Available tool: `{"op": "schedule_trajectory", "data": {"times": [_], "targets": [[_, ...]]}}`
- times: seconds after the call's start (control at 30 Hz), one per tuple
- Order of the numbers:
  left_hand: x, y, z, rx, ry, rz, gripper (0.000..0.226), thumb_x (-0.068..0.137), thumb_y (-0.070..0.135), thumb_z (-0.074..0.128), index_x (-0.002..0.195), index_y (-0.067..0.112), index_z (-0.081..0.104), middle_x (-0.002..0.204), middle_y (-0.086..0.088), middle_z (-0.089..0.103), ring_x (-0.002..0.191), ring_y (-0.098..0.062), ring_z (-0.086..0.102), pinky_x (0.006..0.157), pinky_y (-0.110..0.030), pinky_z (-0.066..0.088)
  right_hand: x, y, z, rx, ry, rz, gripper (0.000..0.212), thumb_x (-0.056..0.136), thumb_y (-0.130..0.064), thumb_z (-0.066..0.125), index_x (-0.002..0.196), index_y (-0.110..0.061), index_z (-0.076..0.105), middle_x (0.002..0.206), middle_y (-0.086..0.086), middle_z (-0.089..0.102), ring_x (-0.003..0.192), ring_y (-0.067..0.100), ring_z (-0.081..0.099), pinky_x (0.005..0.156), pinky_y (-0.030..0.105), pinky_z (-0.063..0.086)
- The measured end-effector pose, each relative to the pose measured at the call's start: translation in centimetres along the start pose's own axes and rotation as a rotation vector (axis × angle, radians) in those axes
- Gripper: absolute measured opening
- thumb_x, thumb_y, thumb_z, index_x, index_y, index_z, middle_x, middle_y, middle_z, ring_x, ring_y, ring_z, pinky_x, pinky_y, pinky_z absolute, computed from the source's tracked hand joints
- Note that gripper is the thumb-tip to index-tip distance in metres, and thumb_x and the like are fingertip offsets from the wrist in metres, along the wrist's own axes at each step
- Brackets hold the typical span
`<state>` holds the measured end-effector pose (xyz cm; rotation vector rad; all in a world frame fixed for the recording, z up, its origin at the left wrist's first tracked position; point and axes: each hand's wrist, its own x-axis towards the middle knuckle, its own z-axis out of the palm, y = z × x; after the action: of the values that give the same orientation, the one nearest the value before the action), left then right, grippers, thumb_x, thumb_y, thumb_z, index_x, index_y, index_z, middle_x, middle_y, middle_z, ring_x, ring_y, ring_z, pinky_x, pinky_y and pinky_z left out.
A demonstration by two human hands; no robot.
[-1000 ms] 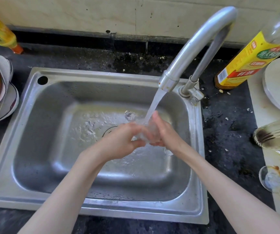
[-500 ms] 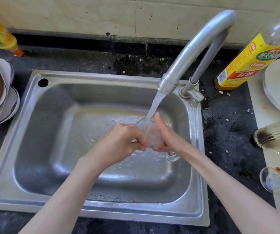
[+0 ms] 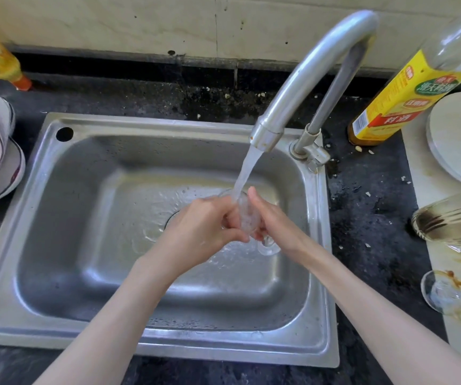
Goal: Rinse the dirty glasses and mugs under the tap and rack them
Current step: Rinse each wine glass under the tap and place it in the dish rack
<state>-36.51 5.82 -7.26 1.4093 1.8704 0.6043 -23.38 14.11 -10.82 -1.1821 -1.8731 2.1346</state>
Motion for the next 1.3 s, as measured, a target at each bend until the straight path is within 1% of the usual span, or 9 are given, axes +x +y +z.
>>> {"op": "schedule_trajectory", "data": {"times": [0.2,0.33,0.47,0.6,0.73,0.83,1.0,1.2,1.3], "targets": [[-0.6,0.3,-0.3,0.161,-0.183,0.292,0.031,0.080,0.006,0.060,0.092,0.035,0.061,0.095,0.018,0.055,0.089,-0.018,0.062,0.077,-0.032,0.051,0.2,0.1,0.3,0.115,-0.011,-0.002,0.068,0.091,-0.057,0.017,0.089,-0.010,0.066,0.048,-0.008,0.053,0.044,0.002,0.045,0.045,0.009,0.032],[-0.5,0.6,-0.7,0.244,-0.061,0.119,0.015,0.078,0.011,0.069,0.076,0.025,0.065,0.076,0.016,0.052,0.080,-0.010,0.057,0.074,-0.030,0.045,0.3,0.2,0.7,0.113,-0.074,-0.039,0.070,0.082,-0.074,0.019,0.081,-0.016,0.058,0.053,-0.001,0.043,0.052,0.013,0.028,0.052,0.028,0.017],[-0.8,0.3,-0.7,0.055,0.013,0.105,0.026,0.076,0.014,0.073,0.069,0.032,0.055,0.075,0.017,0.057,0.079,-0.002,0.053,0.075,-0.026,0.043,-0.6,0.3,0.3,0.042,0.014,-0.074,0.046,0.086,-0.057,0.033,0.094,-0.016,0.052,0.056,-0.023,0.051,0.051,-0.004,0.045,0.057,0.018,0.029],[-0.8,0.4,-0.9,0.185,-0.284,0.161,0.018,0.082,0.010,0.065,0.090,0.027,0.070,0.091,0.012,0.064,0.087,-0.010,0.058,0.081,-0.031,0.046,-0.4,-0.1,0.1,0.076,-0.105,0.035,0.074,0.088,-0.064,0.014,0.081,-0.010,0.063,0.046,-0.005,0.046,0.040,0.006,0.034,0.042,0.013,0.026],[-0.7,0.6,-0.8,0.103,-0.075,0.049,0.022,0.074,0.026,0.076,0.065,0.026,0.056,0.068,0.011,0.061,0.070,-0.009,0.057,0.067,-0.035,0.049,-0.3,0.1,0.3,0.088,-0.134,-0.011,0.084,0.085,-0.075,0.018,0.078,0.001,0.055,0.056,-0.002,0.046,0.049,0.013,0.035,0.048,0.023,0.027],[-0.9,0.4,-0.2,-0.077,0.029,0.045,0.030,0.073,0.019,0.077,0.064,0.024,0.050,0.061,0.016,0.052,0.062,-0.001,0.052,0.065,-0.026,0.046,-0.4,0.4,0.6,0.021,0.063,-0.082,0.061,0.086,-0.062,0.033,0.100,-0.007,0.056,0.076,-0.006,0.052,0.063,0.000,0.049,0.058,0.014,0.037],[-0.6,0.0,-0.9,0.141,-0.343,0.181,0.024,0.082,0.006,0.065,0.096,0.025,0.072,0.094,0.019,0.065,0.085,0.001,0.056,0.081,-0.014,0.042,0.0,-0.1,0.7,0.078,-0.055,0.112,0.075,0.095,-0.059,0.010,0.082,-0.018,0.071,0.048,0.003,0.050,0.041,0.009,0.038,0.043,0.022,0.025],[-0.8,-0.3,-0.7,-0.071,-0.040,0.006,0.023,0.076,0.013,0.074,0.067,0.024,0.056,0.068,0.015,0.060,0.069,0.005,0.055,0.065,-0.010,0.040,-1.1,0.6,1.3,0.110,-0.016,-0.023,0.052,0.089,-0.054,0.037,0.117,-0.013,0.050,0.079,-0.004,0.055,0.051,-0.004,0.046,0.050,0.012,0.036],[-1.3,-0.5,-0.6,-0.094,-0.142,0.050,0.015,0.081,0.011,0.070,0.080,0.025,0.066,0.081,0.013,0.068,0.081,0.005,0.059,0.076,-0.010,0.043,-1.0,0.5,1.0,0.132,0.014,-0.003,0.043,0.085,-0.053,0.041,0.111,-0.021,0.052,0.060,-0.016,0.057,0.048,-0.004,0.048,0.046,0.011,0.035]]}}
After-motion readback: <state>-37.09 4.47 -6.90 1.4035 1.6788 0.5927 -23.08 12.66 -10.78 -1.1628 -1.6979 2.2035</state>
